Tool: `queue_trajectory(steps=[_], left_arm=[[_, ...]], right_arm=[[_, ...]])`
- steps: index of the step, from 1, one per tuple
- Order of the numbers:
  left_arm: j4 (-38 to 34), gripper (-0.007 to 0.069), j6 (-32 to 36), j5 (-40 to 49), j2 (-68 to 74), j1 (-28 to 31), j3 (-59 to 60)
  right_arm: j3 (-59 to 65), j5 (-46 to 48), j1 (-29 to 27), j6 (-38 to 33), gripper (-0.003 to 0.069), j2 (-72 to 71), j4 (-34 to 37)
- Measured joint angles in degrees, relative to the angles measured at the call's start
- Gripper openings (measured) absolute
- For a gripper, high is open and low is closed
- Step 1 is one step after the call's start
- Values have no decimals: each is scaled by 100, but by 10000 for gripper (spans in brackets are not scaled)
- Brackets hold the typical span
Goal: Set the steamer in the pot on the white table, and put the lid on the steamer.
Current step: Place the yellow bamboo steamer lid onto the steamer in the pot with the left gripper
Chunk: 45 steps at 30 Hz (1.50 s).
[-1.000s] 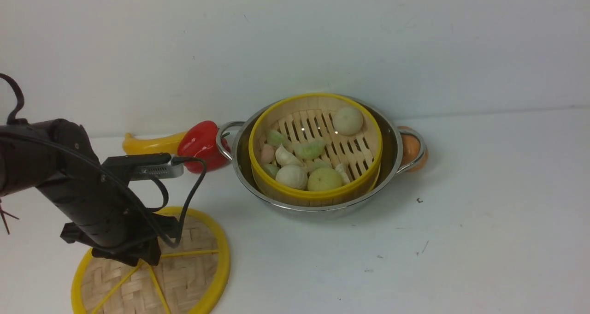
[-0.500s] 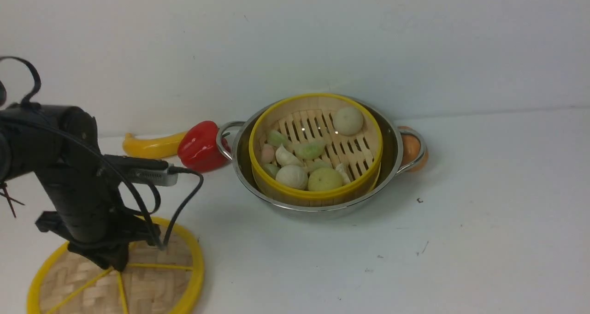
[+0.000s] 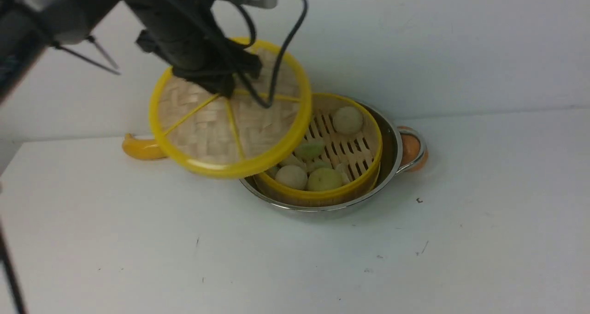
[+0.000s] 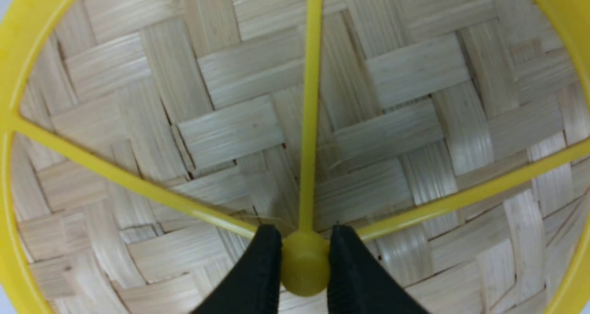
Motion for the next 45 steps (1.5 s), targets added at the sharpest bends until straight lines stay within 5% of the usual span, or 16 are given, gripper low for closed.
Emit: queue_trajectory(steps=[5,10,24,33,45], left_arm=[[-78,118,-6,-1,1231,-447,-1707],[-72,118,-78,32,1652,-749,-2007],[242,118,-418,70,1376,-959,-1935],[486,118,-570,101,267,-1058,-668],[797,118,-442,96,1115,-1063,-578]], right_arm=[[0,0,0,12,360,0,0],[0,0,0,21,360,0,0],[0,0,0,21,360,0,52],[0,0,0,21,360,0,58],[0,0,0,21,360,0,121]])
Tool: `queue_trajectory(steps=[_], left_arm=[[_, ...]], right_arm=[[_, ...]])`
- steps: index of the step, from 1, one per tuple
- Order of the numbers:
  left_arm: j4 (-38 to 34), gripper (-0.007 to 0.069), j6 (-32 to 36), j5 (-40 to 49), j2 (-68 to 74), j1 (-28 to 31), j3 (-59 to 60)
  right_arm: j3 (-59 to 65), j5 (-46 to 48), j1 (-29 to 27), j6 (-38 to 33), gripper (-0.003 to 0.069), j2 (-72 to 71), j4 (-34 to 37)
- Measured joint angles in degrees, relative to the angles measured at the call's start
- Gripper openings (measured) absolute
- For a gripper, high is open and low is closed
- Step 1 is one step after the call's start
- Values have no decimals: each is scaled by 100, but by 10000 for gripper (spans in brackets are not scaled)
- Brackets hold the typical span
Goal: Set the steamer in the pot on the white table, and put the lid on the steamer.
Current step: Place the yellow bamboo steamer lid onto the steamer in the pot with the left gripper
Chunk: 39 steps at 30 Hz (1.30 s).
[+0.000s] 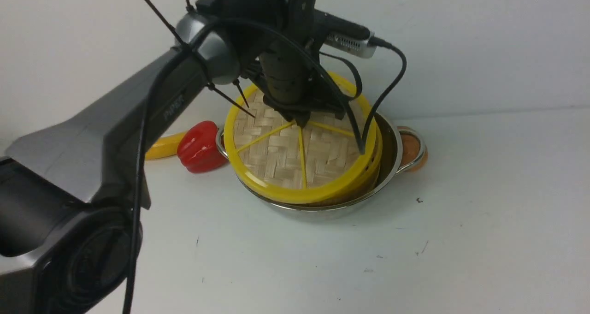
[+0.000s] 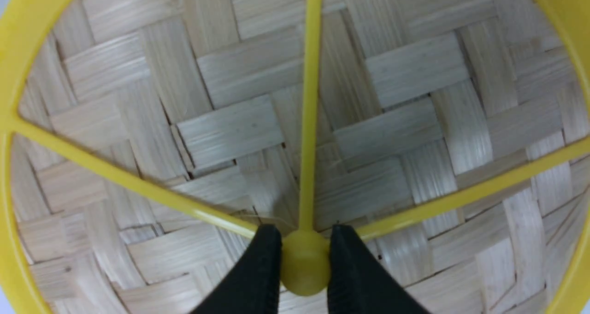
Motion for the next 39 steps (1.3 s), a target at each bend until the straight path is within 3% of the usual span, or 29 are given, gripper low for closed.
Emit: queue_trajectory(steps=[26,39], left_arm=[[52,118,178,-1231,380,0,0],[237,118,173,-1225,481,0,-31]], right_arm=[[0,0,0,18,360,0,19],[0,0,0,18,360,0,19]])
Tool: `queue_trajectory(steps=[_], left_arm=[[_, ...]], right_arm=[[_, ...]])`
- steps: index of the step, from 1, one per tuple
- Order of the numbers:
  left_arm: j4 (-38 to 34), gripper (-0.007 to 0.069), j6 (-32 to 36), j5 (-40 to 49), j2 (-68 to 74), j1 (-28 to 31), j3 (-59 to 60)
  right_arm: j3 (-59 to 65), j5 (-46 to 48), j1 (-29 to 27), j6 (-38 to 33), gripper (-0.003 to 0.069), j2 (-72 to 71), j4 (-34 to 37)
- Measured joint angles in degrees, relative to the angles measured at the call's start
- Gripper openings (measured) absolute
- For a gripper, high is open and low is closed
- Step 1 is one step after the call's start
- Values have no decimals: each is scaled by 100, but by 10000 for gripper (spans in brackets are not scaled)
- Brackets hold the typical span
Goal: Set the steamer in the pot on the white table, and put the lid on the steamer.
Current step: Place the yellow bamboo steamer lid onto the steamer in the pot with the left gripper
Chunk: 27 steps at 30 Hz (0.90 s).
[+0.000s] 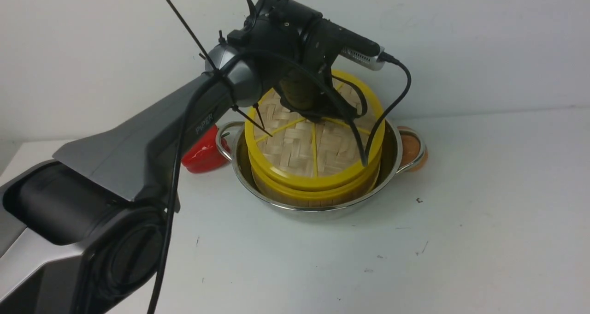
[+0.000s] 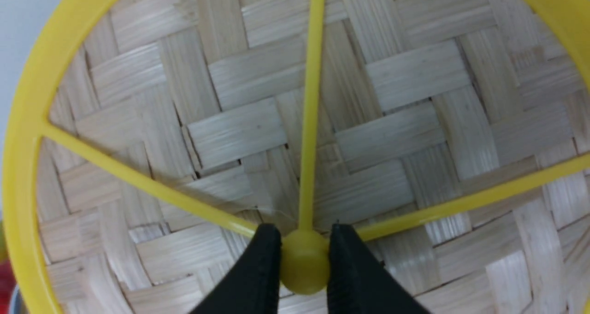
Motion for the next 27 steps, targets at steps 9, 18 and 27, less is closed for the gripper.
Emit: queue_trajectory(steps=[9,18,27], left_arm=[[26,118,13,1133,-120,0,-836],[-545,118,155,1151,-78,0,-965],[-600,118,119,1167,5,0,-965]], right_arm=[[0,0,0,0,360,0,0],[11,0,0,0,360,0,0],[11,0,0,0,360,0,0]])
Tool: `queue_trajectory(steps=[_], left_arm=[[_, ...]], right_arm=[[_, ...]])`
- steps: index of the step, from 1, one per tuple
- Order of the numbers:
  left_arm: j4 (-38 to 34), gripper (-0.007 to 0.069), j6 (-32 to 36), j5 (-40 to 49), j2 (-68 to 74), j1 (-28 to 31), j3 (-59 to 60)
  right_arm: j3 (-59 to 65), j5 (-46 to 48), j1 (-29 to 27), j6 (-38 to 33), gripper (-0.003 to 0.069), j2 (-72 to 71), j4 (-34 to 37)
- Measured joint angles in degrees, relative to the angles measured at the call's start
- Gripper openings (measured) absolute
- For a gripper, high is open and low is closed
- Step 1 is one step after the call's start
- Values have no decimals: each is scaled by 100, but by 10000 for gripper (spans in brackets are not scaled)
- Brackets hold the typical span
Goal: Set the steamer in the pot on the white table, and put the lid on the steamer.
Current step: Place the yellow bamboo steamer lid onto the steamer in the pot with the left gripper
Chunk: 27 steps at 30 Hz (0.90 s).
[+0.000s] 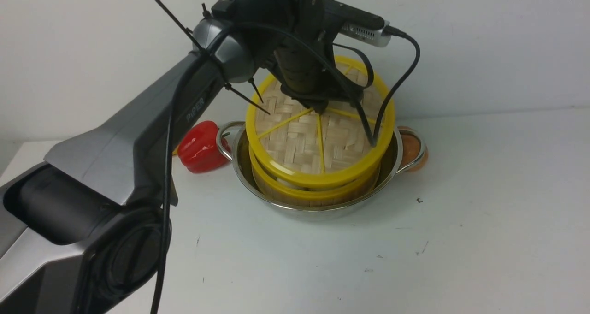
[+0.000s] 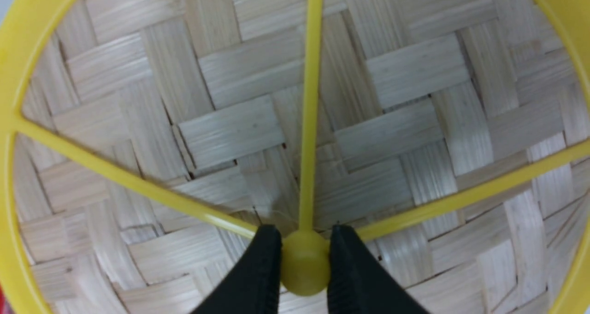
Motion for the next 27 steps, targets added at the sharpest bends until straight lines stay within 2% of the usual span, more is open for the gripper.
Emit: queue_trajectory(steps=[21,27], left_arm=[[-107,118,-168,26,-329,0,304],[139,118,-168,26,-108,0,304]], right_arm=[[0,0,0,0,360,0,0],[0,0,0,0,360,0,0]])
